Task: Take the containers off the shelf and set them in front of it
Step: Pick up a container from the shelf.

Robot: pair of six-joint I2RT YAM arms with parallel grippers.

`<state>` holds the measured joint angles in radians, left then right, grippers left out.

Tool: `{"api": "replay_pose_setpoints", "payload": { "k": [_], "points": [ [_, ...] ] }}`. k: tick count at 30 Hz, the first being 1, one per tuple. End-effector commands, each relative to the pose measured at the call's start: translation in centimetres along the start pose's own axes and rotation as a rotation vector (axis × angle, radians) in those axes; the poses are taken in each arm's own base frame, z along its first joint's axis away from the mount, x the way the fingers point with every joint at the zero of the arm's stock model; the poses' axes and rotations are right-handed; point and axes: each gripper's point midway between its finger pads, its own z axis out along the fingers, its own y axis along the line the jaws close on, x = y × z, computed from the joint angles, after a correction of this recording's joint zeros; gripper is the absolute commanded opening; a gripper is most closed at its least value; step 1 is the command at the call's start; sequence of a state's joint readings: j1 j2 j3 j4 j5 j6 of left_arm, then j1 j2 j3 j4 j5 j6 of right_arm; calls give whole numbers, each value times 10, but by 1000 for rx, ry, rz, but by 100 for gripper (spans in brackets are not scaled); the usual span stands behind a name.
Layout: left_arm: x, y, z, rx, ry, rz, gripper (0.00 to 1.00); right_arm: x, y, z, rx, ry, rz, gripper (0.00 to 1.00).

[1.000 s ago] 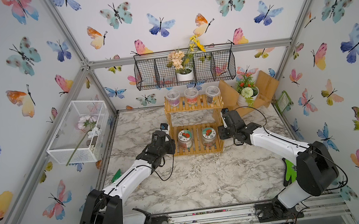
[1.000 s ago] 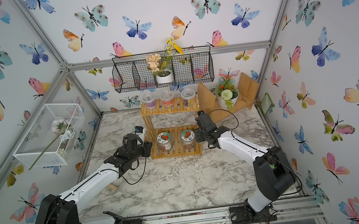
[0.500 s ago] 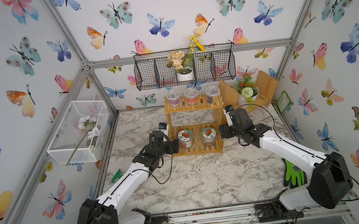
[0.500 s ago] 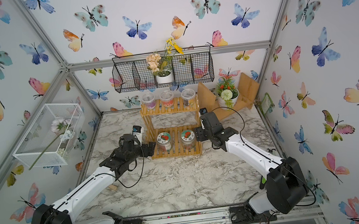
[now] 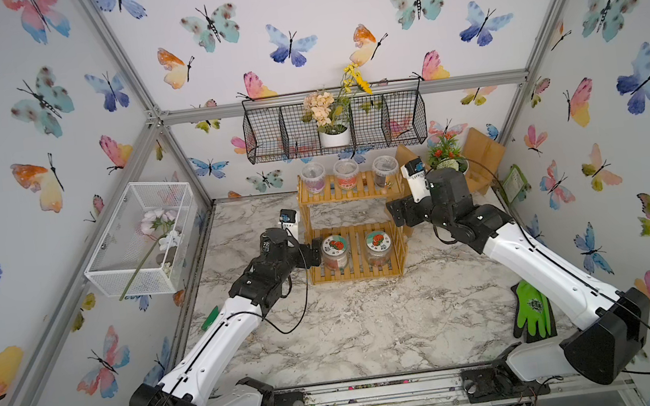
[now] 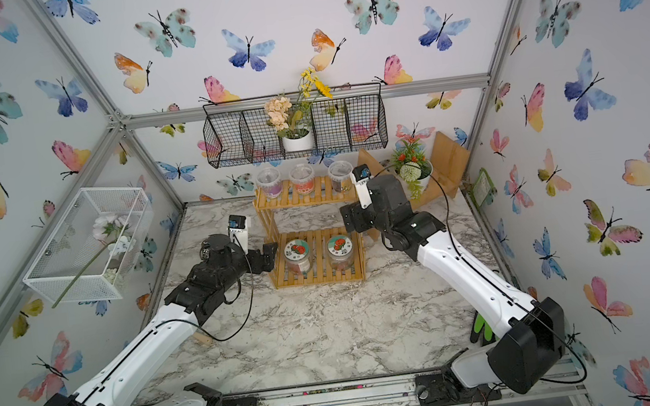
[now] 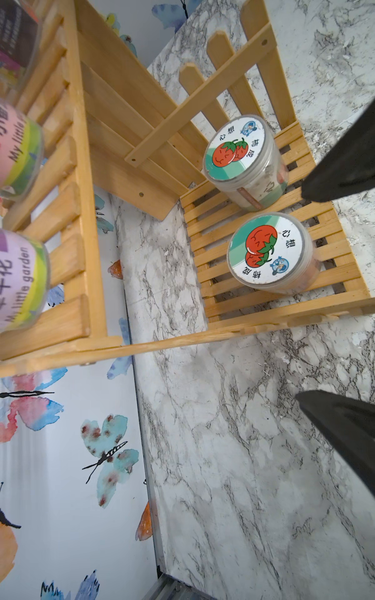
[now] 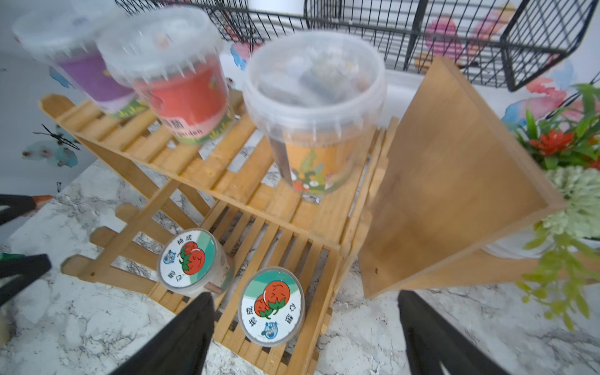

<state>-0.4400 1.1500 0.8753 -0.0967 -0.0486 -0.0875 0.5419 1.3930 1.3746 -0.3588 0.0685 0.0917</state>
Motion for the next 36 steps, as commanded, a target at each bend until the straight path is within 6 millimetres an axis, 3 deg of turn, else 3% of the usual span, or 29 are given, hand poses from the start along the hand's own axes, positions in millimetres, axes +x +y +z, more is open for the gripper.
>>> {"api": "replay_pose_setpoints", "payload": {
  "k": [1, 11, 36],
  "points": [
    [-7, 4, -8, 0, -13, 6, 97, -23, 4, -9, -37, -59, -45, 95],
    [-2, 6, -9, 17, -16, -8, 97, -48, 5, 9, -25, -130, -73, 98],
    [1, 27, -9, 5, -14, -31, 98, -73, -5, 63, 66, -192, -110, 99]
  ]
}}
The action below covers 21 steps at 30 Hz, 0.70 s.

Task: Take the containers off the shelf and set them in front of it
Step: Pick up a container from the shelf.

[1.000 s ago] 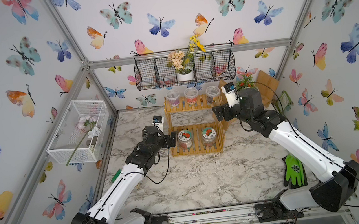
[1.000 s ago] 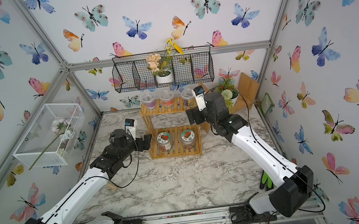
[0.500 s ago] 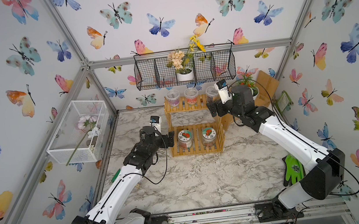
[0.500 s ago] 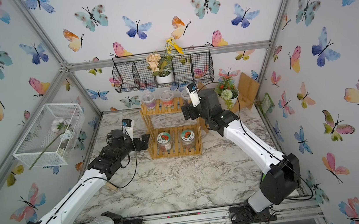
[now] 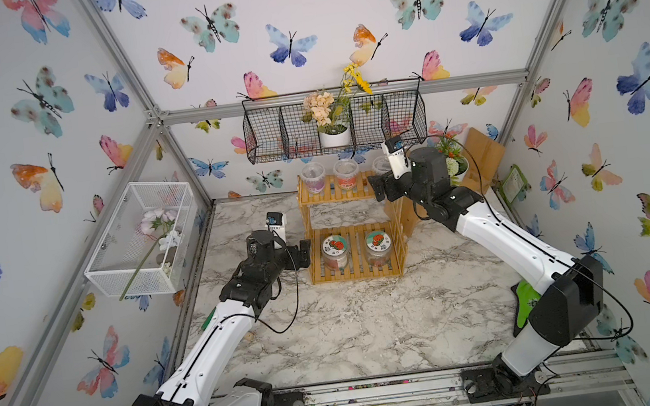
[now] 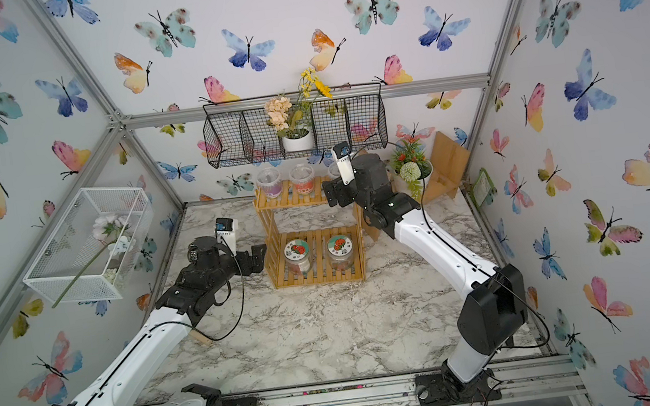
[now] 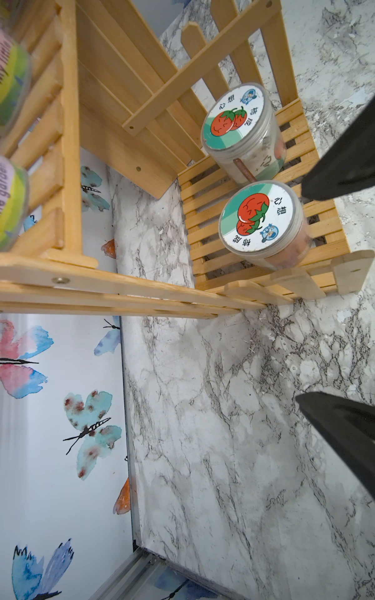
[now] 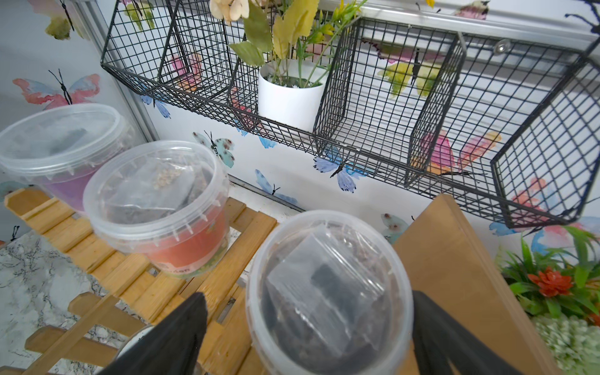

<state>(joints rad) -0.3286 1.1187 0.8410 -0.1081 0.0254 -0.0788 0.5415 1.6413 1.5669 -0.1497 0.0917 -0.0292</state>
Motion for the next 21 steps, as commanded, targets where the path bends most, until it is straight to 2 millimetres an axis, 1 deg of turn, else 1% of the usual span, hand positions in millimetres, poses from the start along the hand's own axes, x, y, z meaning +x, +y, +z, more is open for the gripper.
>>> {"api": "replay_pose_setpoints", "payload": {
  "k": [1, 4, 6, 13, 21],
  "points": [
    [-7, -4, -4, 33, -29, 10, 98, -14, -11, 5, 46, -37, -5, 99],
    [-7, -3, -3, 32, -29, 10, 98, -15, -11, 8, 50, -39, -5, 98],
    [-7, -2, -3, 31, -29, 8, 98, -15, -11, 9, 50, -42, -5, 95],
    [-8, 0, -1, 27, -29, 5, 98, -15, -11, 10, 46, -40, -10, 71],
    [-7, 1, 1, 28, -30, 1, 98, -13, -8, 5, 29, -41, -10, 61]
  ]
}}
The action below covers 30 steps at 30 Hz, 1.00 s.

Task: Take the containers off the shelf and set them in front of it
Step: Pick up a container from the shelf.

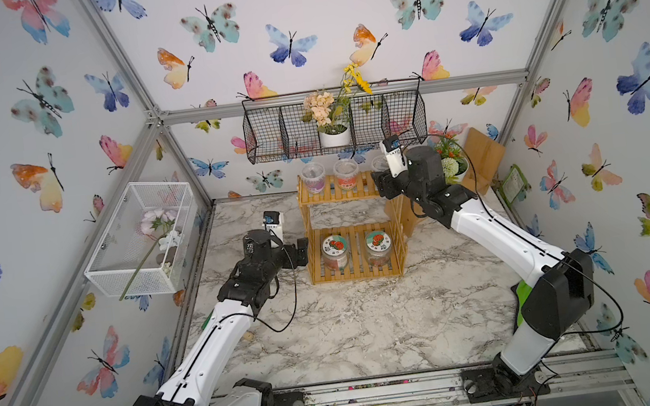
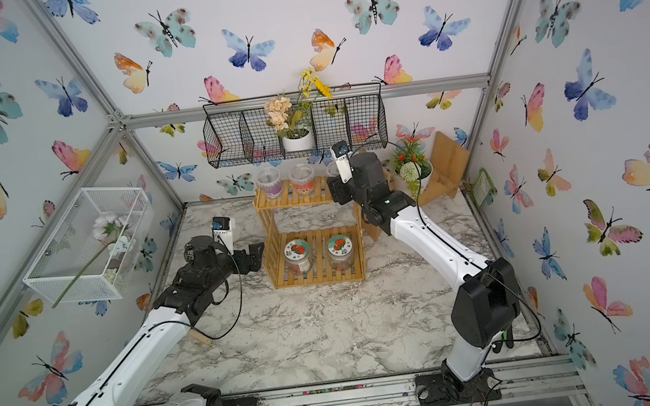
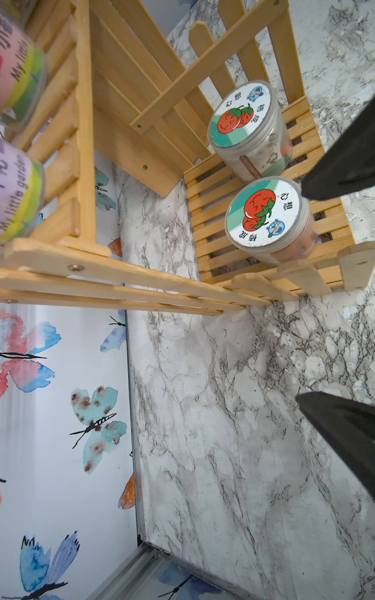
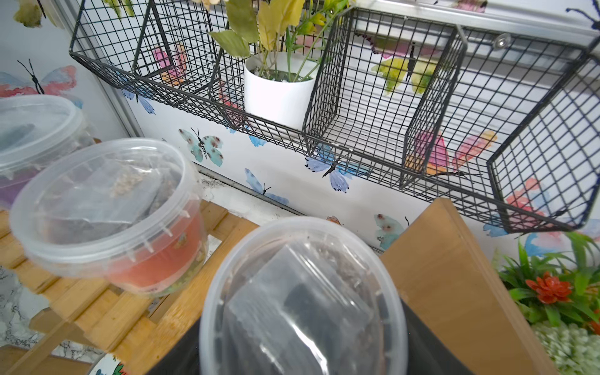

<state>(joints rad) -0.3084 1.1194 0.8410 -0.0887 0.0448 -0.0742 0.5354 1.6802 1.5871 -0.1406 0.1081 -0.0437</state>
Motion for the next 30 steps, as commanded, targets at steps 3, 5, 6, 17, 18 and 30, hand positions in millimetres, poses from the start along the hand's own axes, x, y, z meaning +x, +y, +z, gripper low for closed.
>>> {"api": "replay_pose_setpoints", "payload": {
  "k": [3, 5, 6, 17, 18, 30],
  "points": [
    [-2, -3, 1, 25, -13, 2, 98, -19, -3, -11, 0, -59, 3, 59],
    [-2, -3, 1, 24, -12, 1, 98, -20, -2, -14, -9, -66, 5, 59],
    [-3, -3, 1, 25, -14, 0, 98, -21, -1, -16, -14, -70, 5, 58],
    [-4, -3, -2, 24, -22, -6, 98, -31, 6, -43, -72, -106, 12, 57],
    [-4, -4, -2, 25, -24, -5, 98, -30, 7, -46, -81, -102, 12, 57],
    [0, -3, 1, 26, -16, -4, 98, 7, 31, -98, -232, -77, 3, 56]
  ]
}}
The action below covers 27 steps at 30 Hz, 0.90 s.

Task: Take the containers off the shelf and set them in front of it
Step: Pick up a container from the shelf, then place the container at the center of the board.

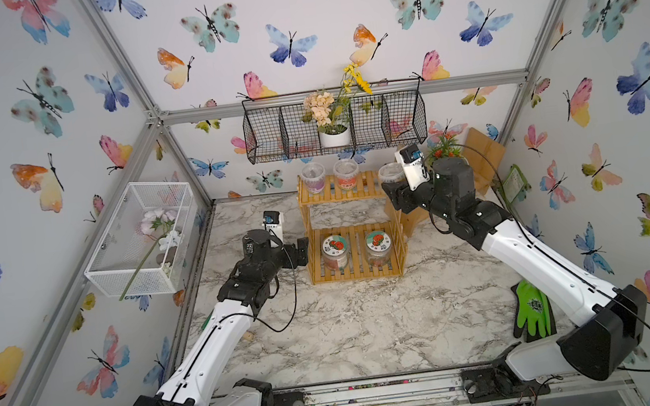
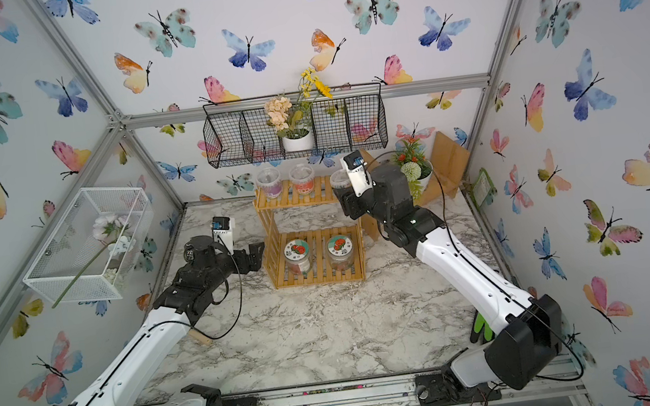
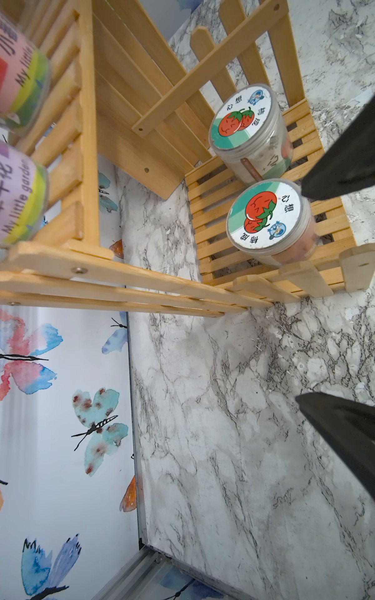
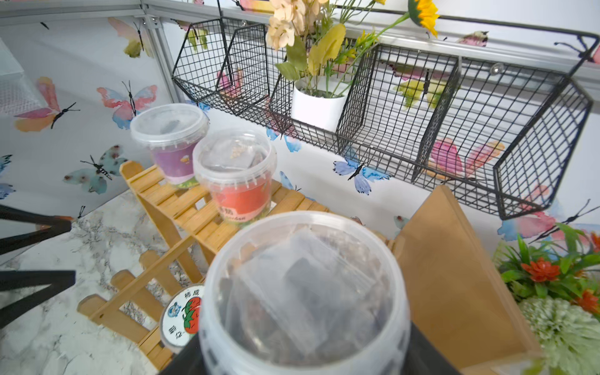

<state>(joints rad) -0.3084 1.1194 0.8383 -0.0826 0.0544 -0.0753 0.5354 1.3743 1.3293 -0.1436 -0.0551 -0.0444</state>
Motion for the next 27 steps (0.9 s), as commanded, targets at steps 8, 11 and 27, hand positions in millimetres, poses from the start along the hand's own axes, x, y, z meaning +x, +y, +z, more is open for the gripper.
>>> {"api": "replay_pose_setpoints", "payload": {
  "k": [8, 11, 27],
  "points": [
    [1, -1, 3, 16, -6, -8, 98, 26, 43, -53, -187, -56, 9, 55],
    [-1, -1, 3, 13, -6, -9, 99, 31, 51, -69, -226, -87, 25, 54],
    [-2, 1, 1, -2, -3, -17, 99, 90, 85, -101, -385, -105, 92, 52]
  ]
}}
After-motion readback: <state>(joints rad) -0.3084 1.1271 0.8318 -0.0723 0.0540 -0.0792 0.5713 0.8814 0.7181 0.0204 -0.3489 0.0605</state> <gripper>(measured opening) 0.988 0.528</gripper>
